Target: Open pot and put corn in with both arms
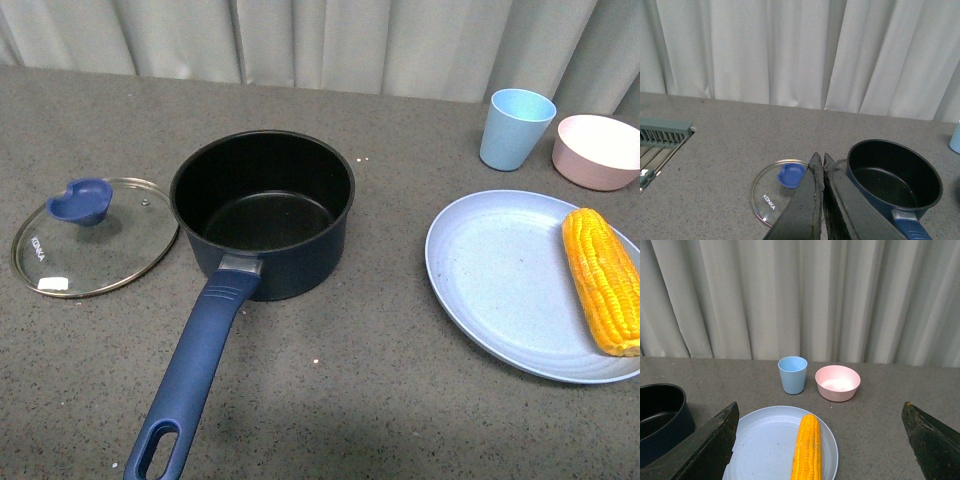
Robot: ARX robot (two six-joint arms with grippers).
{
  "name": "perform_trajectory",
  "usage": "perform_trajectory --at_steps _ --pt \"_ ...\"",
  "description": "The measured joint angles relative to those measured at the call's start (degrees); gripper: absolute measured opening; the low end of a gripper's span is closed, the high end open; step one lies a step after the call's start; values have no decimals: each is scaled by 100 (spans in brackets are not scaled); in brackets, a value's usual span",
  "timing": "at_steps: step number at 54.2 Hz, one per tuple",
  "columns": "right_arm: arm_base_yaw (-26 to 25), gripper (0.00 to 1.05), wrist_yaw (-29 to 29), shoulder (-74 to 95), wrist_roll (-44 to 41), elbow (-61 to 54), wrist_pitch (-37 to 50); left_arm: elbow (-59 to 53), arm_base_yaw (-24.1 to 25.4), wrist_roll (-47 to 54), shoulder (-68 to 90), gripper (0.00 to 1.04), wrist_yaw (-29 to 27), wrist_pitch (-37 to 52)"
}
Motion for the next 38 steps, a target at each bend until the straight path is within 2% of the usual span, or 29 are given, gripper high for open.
perform_trajectory --at_steps 3,6,8,17,30,33,36,38 --pt "0 95 0 0 0 0 0 0 0 0 -90 4 0 -92" --pt "0 95 -2 0 0 0 0 0 0 2 -664 4 4 -852" --pt "0 95 0 0 0 0 0 0 0 2 -951 4 -2 -1058" --pt "0 95 0 0 0 0 0 0 0 -4 -1058 5 0 -1106" --pt "0 95 0 0 0 0 0 0 0 0 -1062 46 0 -1106" --pt "-7 95 -33 11 -15 2 -17 0 0 -2 -1062 60 -2 -1106" --pt "-151 95 -400 376 -422 181 -466 0 0 -2 -1062 73 -2 -1106" --pt "-205 95 -435 883 -662 251 -354 0 0 0 -1064 83 0 -1106"
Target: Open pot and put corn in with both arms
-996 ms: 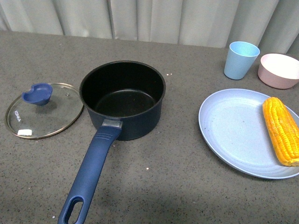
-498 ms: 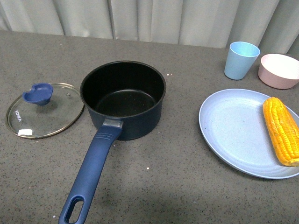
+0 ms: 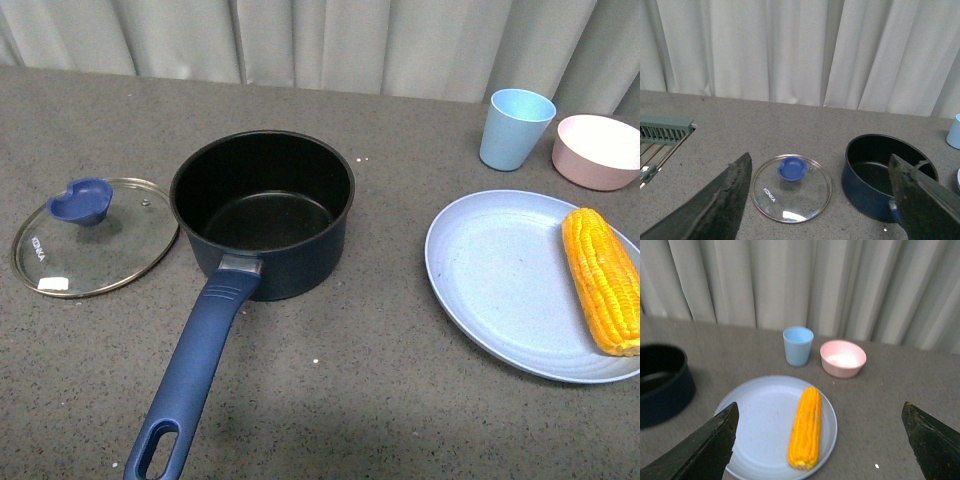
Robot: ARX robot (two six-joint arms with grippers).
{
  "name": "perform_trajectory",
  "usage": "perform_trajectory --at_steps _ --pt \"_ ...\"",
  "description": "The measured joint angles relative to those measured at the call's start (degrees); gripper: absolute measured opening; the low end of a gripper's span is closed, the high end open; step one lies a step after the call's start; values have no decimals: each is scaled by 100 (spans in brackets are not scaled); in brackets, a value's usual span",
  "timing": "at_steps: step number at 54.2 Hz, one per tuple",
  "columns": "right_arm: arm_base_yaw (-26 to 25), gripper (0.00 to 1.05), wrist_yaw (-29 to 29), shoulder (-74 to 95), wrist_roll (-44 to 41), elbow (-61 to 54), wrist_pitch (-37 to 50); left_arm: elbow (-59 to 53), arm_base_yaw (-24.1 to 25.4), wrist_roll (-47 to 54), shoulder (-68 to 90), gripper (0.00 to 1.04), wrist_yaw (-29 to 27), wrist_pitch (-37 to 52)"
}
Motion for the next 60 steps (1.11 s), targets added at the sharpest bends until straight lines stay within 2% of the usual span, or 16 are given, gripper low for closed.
perform_trajectory --at_steps 4,11,16,24,34,43,60 --pt "7 95 -39 1211 -293 190 765 0 0 0 0 99 -2 -2" --pt "28 95 -168 2957 -463 730 1891 0 0 13 0 98 0 -2" --pt "37 95 -94 4162 -448 1246 2238 0 0 13 0 98 0 -2" --pt "133 95 131 5949 -153 2116 2164 0 0 13 0 98 0 -2" --pt "378 95 227 7364 341 2959 1716 0 0 13 0 98 0 -2" --pt "636 95 839 8625 953 3550 1495 0 0 13 0 98 -2 -2" --pt "748 95 1239 9584 1314 3971 1207 0 0 13 0 98 0 -2"
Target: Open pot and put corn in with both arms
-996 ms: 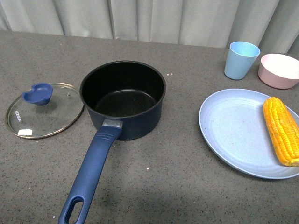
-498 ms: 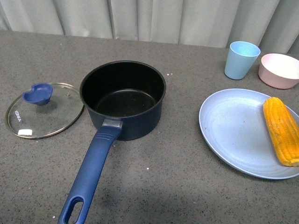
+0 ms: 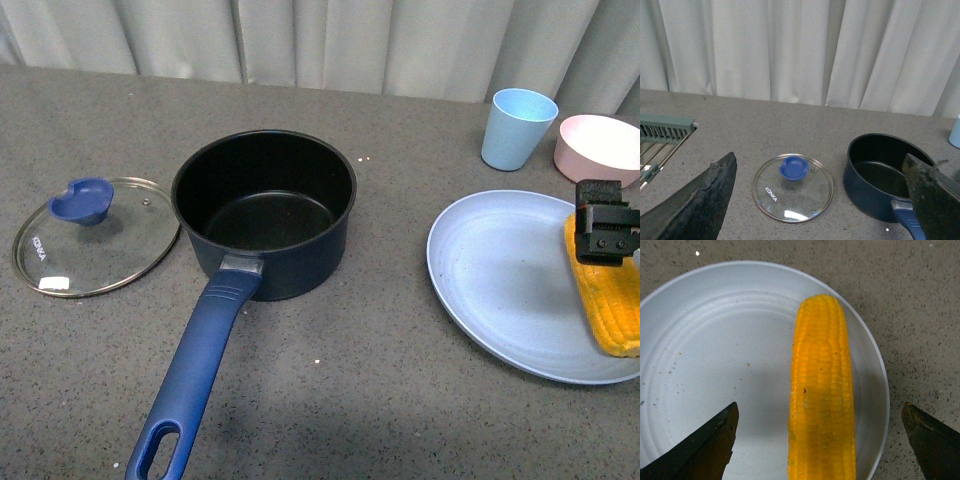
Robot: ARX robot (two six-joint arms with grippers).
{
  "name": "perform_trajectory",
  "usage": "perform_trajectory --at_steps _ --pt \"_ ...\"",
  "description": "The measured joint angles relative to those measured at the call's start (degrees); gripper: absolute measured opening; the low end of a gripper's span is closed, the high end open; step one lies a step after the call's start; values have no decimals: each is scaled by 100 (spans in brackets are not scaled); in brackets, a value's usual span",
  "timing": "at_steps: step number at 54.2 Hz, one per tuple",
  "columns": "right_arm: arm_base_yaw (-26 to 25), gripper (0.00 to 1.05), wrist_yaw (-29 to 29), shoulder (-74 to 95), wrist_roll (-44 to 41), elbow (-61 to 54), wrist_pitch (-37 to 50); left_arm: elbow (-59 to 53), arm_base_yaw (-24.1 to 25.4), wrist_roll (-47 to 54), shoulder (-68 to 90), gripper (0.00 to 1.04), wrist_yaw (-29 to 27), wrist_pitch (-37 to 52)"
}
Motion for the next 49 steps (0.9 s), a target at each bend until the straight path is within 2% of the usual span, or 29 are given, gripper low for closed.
perform_trajectory --at_steps 20,26,37,49 --pt "20 95 203 597 35 109 173 0 0 0 0 98 -2 0" --pt "7 73 201 640 17 120 173 0 0 0 0 98 -2 0" --pt "4 45 72 656 -68 125 175 0 0 0 0 98 -2 0" --pt "39 24 -44 627 -409 155 212 0 0 0 0 98 -2 0"
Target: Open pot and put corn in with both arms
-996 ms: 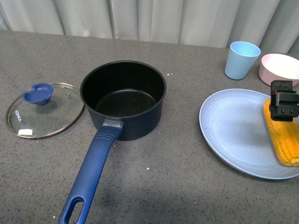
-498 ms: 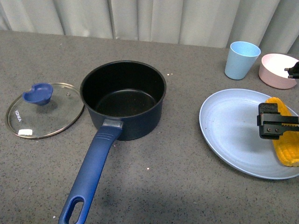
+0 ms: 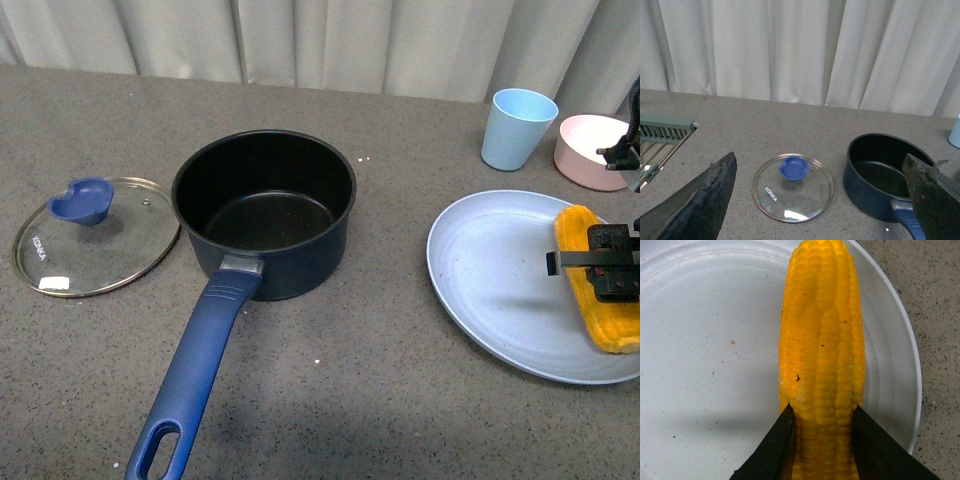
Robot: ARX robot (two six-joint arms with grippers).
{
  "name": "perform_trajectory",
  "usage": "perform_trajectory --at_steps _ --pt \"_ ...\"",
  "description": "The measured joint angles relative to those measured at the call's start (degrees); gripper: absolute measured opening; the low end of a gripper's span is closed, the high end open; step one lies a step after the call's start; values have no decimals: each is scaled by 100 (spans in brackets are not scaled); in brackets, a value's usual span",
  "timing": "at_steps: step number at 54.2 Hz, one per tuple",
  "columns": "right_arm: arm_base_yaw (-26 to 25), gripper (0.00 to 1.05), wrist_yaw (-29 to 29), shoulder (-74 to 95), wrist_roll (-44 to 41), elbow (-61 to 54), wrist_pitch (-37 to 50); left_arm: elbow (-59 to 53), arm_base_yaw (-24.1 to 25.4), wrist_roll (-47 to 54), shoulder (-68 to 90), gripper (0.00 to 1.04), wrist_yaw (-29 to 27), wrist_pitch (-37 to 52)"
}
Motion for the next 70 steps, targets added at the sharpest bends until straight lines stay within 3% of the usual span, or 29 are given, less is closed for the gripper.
perform_trajectory --at_steps 15,27,45,70 --pt "304 13 -903 -876 -286 85 -302 0 0 0 0 98 2 0" --pt "1049 11 -1679 -1272 170 835 -802 0 0 0 0 98 2 0" --pt "2184 11 -1746 -501 907 2149 -1283 0 0 0 0 98 2 -2" --pt "2874 11 -1460 769 1340 3637 -1751 0 0 0 0 98 0 -2"
